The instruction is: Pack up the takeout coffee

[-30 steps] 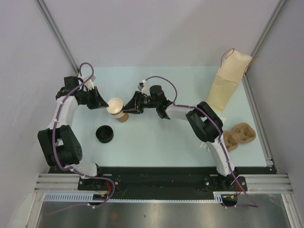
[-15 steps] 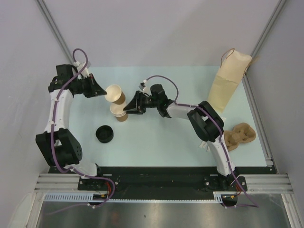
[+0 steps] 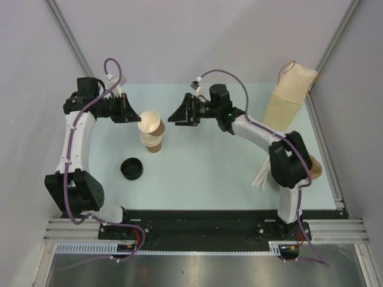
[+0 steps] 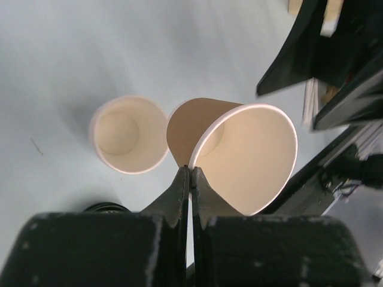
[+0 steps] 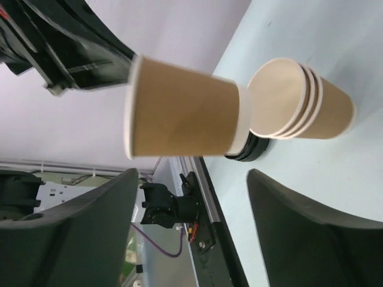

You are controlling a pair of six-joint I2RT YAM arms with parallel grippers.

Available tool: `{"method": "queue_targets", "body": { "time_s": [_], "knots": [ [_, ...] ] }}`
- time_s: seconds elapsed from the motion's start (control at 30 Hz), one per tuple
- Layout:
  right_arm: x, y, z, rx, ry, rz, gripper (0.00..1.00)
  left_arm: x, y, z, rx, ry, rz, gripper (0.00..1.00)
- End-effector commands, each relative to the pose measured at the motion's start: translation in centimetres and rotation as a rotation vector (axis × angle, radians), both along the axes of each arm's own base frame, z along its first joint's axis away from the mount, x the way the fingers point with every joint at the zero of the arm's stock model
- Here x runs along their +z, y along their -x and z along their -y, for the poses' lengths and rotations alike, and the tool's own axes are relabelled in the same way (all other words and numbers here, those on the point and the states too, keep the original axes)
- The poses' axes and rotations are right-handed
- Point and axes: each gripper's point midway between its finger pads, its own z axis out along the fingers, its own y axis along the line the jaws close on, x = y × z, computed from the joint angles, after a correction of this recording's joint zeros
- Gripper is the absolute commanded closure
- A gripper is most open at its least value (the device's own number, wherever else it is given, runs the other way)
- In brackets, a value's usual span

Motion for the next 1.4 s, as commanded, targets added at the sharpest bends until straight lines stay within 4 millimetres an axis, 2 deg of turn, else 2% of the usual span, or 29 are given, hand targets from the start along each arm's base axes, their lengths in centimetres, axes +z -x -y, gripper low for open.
{"method": "queue_targets", "body": {
  "time_s": [0.0, 0.07, 0.1, 0.13, 0.17, 0.2, 0.23, 0.27, 0.33, 0.37, 0.43, 0.6, 0.8, 1.07, 1.3, 1.37],
  "knots": [
    [2.4, 2.1, 6.1, 0.000, 0.119, 0.130, 0.12, 0.7, 3.1, 2.4, -0.138, -0.091, 0.077, 1.00],
    [3.7, 3.6, 8.8, -0.027, 0.166, 0.172, 0.06, -0.8, 3.9, 2.9, -0.171, -0.138, 0.065, 1.00],
    [2.4, 4.4, 10.0, -0.020, 0.233, 0.196, 0.02, -1.4, 4.6, 4.7, -0.233, -0.154, 0.067, 1.00],
    [2.5, 4.6, 11.1, -0.034, 0.259, 0.215, 0.01, -2.6, 5.4, 5.4, -0.267, -0.168, 0.047, 1.00],
    [3.7, 5.5, 12.2, -0.041, 0.268, 0.262, 0.00, -3.3, 5.8, 6.3, -0.295, -0.179, 0.040, 1.00],
    [3.3, 5.9, 13.3, -0.048, 0.310, 0.281, 0.00, -3.9, 6.5, 7.9, -0.356, -0.187, 0.048, 1.00],
    [2.9, 6.3, 14.2, -0.058, 0.331, 0.295, 0.00, -5.0, 7.1, 8.7, -0.381, -0.189, 0.025, 1.00],
    [3.8, 6.6, 15.5, -0.089, 0.340, 0.335, 0.00, -5.8, 7.4, 9.5, -0.402, -0.192, 0.012, 1.00],
    [2.7, 6.8, 17.3, -0.121, 0.408, 0.360, 0.01, -7.1, 7.8, 11.4, -0.444, -0.212, -0.001, 1.00],
    [3.2, 6.7, 18.6, -0.154, 0.418, 0.377, 0.00, -8.0, 7.8, 12.0, -0.459, -0.220, -0.024, 1.00],
    [2.0, 7.1, 19.9, -0.158, 0.460, 0.358, 0.00, -9.2, 7.9, 13.5, -0.476, -0.245, -0.035, 1.00],
    [1.0, 7.3, 22.5, -0.205, 0.480, 0.319, 0.00, -12.3, 7.6, 15.8, -0.500, -0.291, -0.079, 1.00],
    [0.6, 7.3, 22.7, -0.221, 0.454, 0.313, 0.00, -14.0, 6.7, 15.8, -0.473, -0.342, -0.096, 1.00],
    [0.7, 7.5, 22.6, -0.209, 0.441, 0.316, 0.00, -15.9, 6.9, 15.9, -0.486, -0.343, -0.149, 0.94],
    [0.5, 7.6, 22.5, -0.202, 0.438, 0.314, 0.00, -16.2, 7.1, 16.2, -0.496, -0.328, -0.163, 0.92],
    [0.6, 7.6, 22.4, -0.201, 0.434, 0.315, 0.00, -16.2, 7.3, 16.4, -0.504, -0.316, -0.169, 0.94]
  ]
}}
